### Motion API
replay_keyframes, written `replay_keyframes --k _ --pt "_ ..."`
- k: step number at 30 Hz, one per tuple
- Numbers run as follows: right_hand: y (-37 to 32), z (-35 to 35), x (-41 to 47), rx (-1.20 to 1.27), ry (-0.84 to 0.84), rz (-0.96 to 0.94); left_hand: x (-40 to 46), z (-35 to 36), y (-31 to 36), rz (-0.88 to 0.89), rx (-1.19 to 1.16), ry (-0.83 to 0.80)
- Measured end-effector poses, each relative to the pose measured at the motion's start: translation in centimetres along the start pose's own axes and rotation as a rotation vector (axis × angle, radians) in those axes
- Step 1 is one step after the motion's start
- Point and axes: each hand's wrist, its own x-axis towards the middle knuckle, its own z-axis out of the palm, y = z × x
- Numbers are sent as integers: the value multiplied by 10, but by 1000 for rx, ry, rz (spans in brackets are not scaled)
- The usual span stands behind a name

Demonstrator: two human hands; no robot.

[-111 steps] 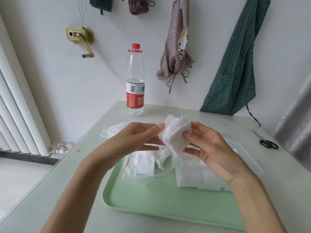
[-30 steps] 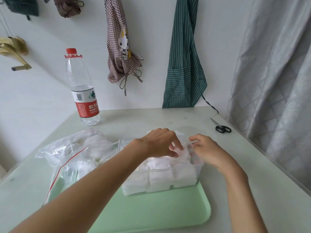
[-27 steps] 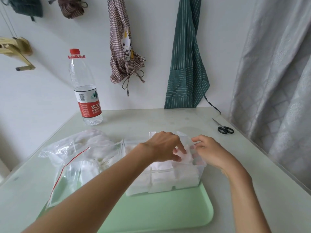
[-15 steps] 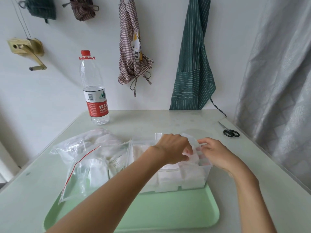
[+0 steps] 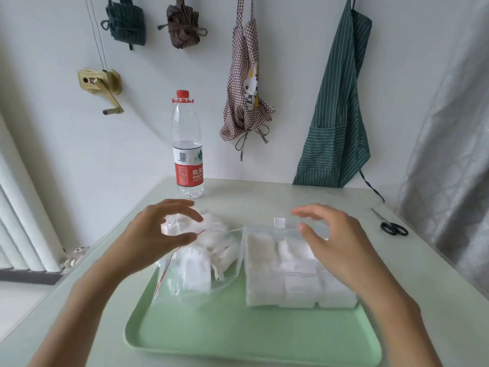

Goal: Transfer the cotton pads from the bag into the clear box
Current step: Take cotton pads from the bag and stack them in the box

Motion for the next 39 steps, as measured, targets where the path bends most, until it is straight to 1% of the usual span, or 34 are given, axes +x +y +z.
replay_keyframes --k 3,5,6,9,11,12,13,16,18,21,23,25,27,29,32,35,36,37,39 --pt "-27 31 -6 -37 -12 -119 -2 -1 -24 -337 87 -119" --pt "-39 53 -5 -91 -19 -181 2 5 -28 -469 85 -150" --pt "-44 63 -3 -128 -26 -207 3 8 -28 -495 86 -153" --pt "-51 87 4 -229 -30 -246 8 19 -27 -478 270 -175" --pt "-52 100 7 -286 -32 -253 12 25 -33 -465 322 -169" --pt "-51 106 9 -322 -30 -248 13 27 -39 -463 280 -159" --pt "-50 112 10 -362 -18 -244 14 27 -44 -467 185 -149" --pt "-57 126 13 -465 16 -234 16 20 -52 -505 -226 -137" --pt "-63 136 14 -524 8 -267 14 16 -52 -535 -382 -161" --pt "-73 152 16 -635 -42 -270 12 13 -54 -534 -388 -185" --pt "-76 161 18 -643 -56 -294 13 11 -57 -525 -349 -176" --pt "-76 165 18 -620 -49 -301 15 10 -60 -518 -278 -148" --pt "-75 164 14 -539 -61 -280 16 10 -63 -508 -208 -132" --pt "-69 165 10 -461 -36 -320 16 10 -66 -499 -135 -118" --pt "-61 159 6 -300 62 -351 15 14 -70 -483 -13 -73" --pt "-63 141 4 -146 162 -323 16 15 -70 -440 124 52" --pt "-64 133 3 -63 158 -284 15 14 -68 -414 141 97" --pt "-66 124 3 40 118 -221 14 14 -65 -377 148 142" --pt "-70 105 3 291 1 -87 12 10 -59 -299 151 203"
